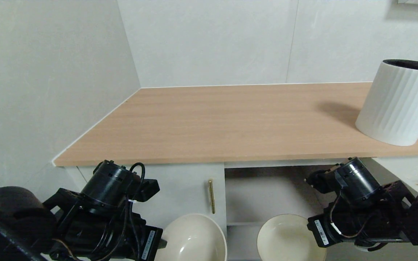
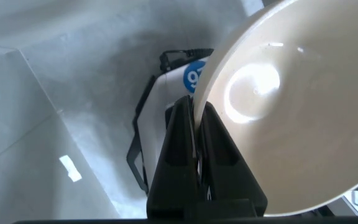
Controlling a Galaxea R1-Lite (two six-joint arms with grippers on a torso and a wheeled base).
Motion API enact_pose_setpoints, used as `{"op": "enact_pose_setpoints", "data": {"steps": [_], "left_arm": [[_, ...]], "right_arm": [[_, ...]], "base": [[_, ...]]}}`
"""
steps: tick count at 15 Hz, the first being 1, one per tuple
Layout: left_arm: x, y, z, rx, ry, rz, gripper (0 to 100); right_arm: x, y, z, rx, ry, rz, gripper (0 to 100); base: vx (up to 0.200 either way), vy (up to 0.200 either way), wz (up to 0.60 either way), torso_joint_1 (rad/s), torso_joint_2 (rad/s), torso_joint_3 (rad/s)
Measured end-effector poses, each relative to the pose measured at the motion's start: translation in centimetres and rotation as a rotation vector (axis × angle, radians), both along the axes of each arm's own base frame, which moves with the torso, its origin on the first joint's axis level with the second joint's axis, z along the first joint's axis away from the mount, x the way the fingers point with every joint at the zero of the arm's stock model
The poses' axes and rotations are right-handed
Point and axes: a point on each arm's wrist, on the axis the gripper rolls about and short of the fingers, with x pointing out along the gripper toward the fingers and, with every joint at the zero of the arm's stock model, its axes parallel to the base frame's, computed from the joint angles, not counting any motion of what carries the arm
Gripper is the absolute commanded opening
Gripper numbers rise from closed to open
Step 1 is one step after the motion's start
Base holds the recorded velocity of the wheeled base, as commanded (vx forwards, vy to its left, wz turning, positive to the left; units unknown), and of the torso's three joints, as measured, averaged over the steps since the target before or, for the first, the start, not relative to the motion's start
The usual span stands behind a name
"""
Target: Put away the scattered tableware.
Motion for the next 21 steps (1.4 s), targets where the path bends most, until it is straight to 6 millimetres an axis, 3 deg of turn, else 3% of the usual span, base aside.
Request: {"op": "enact_pose_setpoints", "data": {"steps": [11, 18, 21], "left_arm": [[0.0, 0.0, -0.1, 0.002, 0.003, 0.000, 0], [0.1, 0.0, -0.1, 0.006, 0.001, 0.003, 0], [0.1, -0.1, -0.1, 0.006, 0.001, 0.002, 0]], "right_arm": [[0.2, 0.1, -0.4, -0.010, 0.013, -0.001, 0], [0.4, 0.2, -0.6, -0.009, 0.009, -0.002, 0], [1.3, 0.8, -1.6, -0.001, -0.002, -0.006, 0]], "base": [[0.000, 0.000, 0.00, -0.136, 0.44, 0.302], [0.000, 0.000, 0.00, -0.013, 0.04, 0.027], [0.000, 0.000, 0.00, 0.000, 0.00, 0.000]]}}
